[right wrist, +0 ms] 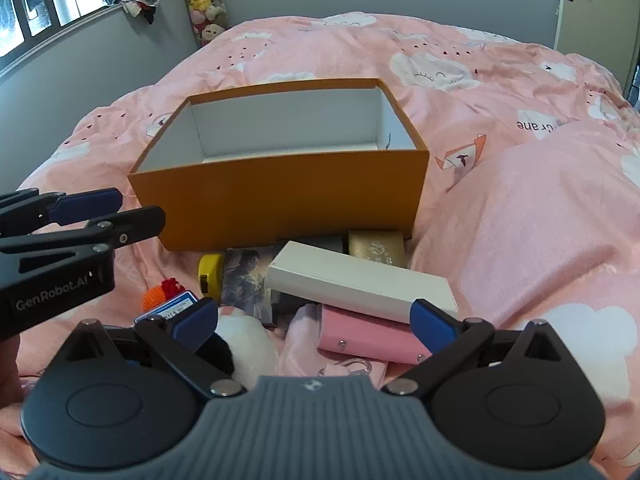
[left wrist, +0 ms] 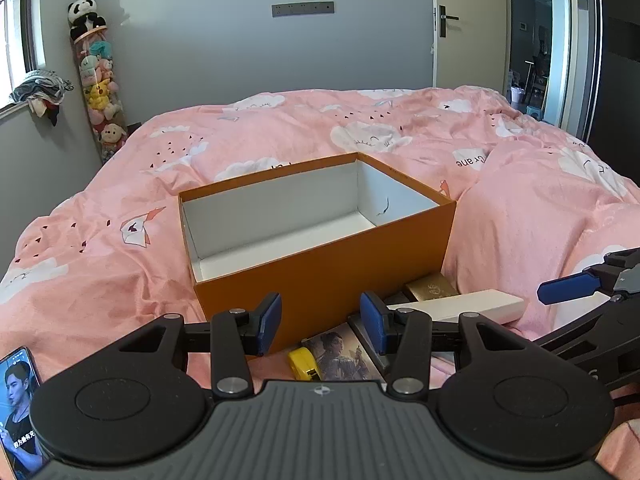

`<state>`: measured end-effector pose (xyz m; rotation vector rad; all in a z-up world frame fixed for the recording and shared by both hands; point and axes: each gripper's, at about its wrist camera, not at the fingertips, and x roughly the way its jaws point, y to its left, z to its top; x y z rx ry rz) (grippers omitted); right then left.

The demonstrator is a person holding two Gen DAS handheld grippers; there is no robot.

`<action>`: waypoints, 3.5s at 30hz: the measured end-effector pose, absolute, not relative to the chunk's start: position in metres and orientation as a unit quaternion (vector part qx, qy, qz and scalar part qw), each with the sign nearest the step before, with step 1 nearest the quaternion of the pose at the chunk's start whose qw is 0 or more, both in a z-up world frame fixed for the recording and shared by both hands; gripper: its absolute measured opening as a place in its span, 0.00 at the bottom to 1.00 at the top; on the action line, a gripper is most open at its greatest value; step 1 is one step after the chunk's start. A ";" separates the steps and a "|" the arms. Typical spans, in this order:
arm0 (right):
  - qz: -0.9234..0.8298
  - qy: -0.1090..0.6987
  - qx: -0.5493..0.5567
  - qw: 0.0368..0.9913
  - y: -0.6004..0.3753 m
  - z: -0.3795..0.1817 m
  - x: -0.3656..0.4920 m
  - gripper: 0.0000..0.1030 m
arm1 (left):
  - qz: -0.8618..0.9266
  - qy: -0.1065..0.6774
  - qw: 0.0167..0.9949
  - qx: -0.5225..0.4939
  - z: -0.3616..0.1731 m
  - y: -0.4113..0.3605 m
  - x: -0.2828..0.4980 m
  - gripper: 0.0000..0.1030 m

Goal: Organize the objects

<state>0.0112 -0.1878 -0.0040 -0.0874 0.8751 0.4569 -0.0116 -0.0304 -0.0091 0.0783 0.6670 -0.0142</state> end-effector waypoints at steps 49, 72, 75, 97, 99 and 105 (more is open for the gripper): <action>0.278 0.482 -0.197 0.807 -0.157 -0.052 0.079 0.71 | -0.122 0.405 0.901 0.092 -0.044 -0.045 0.048 0.51; 0.300 0.470 -0.215 0.802 -0.162 -0.060 0.117 0.50 | -0.163 0.457 0.872 0.061 -0.053 -0.046 0.088 0.40; 0.288 0.457 -0.200 0.817 -0.173 -0.046 0.115 0.43 | -0.168 0.465 0.868 0.044 -0.051 -0.045 0.088 0.40; 0.169 0.452 0.071 0.873 -0.288 -0.045 0.146 0.32 | -0.128 0.565 0.815 0.003 -0.094 -0.116 0.151 0.63; 0.175 0.449 0.080 0.873 -0.292 -0.047 0.144 0.32 | -0.102 0.579 0.809 -0.010 -0.098 -0.119 0.158 0.64; 0.194 0.443 0.100 0.870 -0.302 -0.053 0.144 0.32 | -0.014 0.605 0.794 -0.060 -0.106 -0.126 0.172 0.65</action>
